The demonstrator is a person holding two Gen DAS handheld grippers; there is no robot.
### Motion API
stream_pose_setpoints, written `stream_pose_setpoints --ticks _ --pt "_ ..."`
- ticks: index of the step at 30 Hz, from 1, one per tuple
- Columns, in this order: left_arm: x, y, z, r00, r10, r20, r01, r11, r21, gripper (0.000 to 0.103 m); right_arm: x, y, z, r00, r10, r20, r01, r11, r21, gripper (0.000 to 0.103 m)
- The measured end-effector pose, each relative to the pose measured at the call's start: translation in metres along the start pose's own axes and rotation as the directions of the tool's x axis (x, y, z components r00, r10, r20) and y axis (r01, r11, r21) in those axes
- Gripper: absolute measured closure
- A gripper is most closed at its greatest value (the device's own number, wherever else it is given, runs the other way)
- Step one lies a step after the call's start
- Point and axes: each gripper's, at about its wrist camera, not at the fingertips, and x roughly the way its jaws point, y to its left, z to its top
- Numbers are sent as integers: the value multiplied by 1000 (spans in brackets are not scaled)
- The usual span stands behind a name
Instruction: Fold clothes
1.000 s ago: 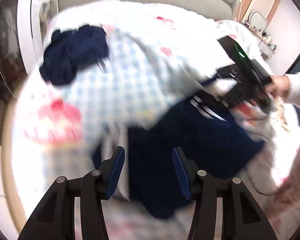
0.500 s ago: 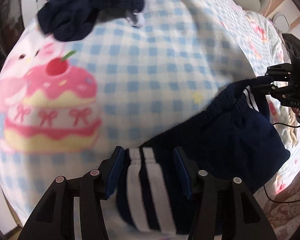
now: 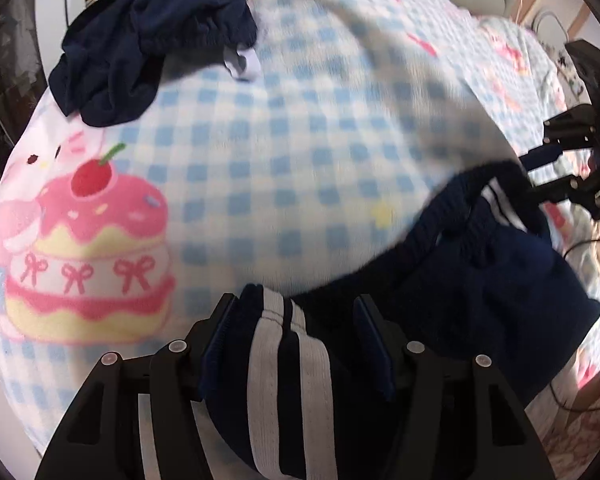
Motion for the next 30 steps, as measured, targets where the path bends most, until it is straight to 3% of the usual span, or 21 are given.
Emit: stream_pose_setpoints --ticks 1,3,4,8,10,14,16,17,18,19,20,23,27,30 --pt "0 2 0 1000 -2 4 2 1000 -4 47 -1 4 2 1000 -11 21 11 1000 -22 72" --pt "-5 33 42 1000 -9 -7 9 1000 9 46 -5 8 4 998 2 58 1 999 -48 72" --pt "-4 36 44 1000 -7 -10 7 1000 9 45 -7 10 5 997 9 73 -5 998 -56 72" --pt "-3 48 54 1000 -2 -19 2 1000 -2 45 21 6 10 998 -59 -16 58 996 -68 72" --pt "-2 55 61 1000 -2 -21 2 1000 -11 45 29 -3 11 995 -94 -18 93 995 -36 72" --pt "-2 61 67 1000 -15 1 15 1000 -19 45 32 -14 8 994 -111 -17 111 994 -12 70" --pt "-5 65 70 1000 -25 15 25 1000 -16 45 39 -17 5 996 -69 -51 70 997 22 70" --pt "-7 65 71 999 -28 25 28 1000 -13 47 43 -19 3 997 -47 -67 50 998 40 70" --pt "-10 65 74 999 -20 37 20 1000 -5 56 44 -14 1 997 8 -72 -4 999 45 71" --pt "-14 65 78 999 -4 51 4 1000 6 85 43 -5 -1 996 53 -68 -51 998 31 76" --pt "-19 64 81 998 4 68 -5 1000 15 86 41 5 -1 994 92 -60 -90 995 30 92" --pt "-38 64 93 991 -16 132 13 1000 19 89 32 25 1 983 184 -17 -182 981 69 93" --pt "-72 53 107 968 -67 241 65 998 17 89 -3 17 5 988 134 73 -142 983 118 95" --pt "-92 12 106 944 -112 310 103 994 44 89 -43 -12 -1 986 92 139 -120 971 205 96"
